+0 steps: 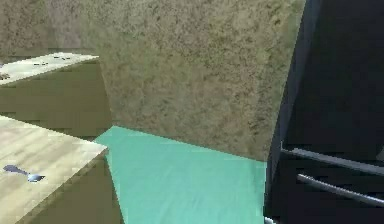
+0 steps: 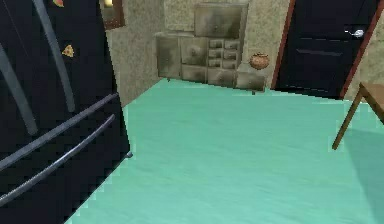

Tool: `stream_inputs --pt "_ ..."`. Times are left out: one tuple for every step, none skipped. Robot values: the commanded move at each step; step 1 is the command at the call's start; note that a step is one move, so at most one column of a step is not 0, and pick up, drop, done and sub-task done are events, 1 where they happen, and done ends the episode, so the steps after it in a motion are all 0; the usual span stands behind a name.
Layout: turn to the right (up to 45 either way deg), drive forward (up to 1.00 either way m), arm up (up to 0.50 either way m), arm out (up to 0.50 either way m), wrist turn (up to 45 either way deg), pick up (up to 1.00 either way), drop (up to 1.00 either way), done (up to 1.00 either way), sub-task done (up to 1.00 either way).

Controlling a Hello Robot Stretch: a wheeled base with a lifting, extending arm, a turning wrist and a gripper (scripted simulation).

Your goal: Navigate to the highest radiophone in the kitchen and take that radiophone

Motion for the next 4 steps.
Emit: stream_inputs --pt "0.0 0.85 0.0 0.0 0.0 0.0 0.0 0.0 0.0" --pt "-45.0 0.0 0.0 0.0 0.0 0.0 0.0 0.0 0.0" --pt "-21.0 0.0 0.0 0.0 0.0 0.0 0.0 0.0 0.0" --pt "0.0 1.0 0.0 0.0 0.0 0.0 0.0 0.0 0.0"
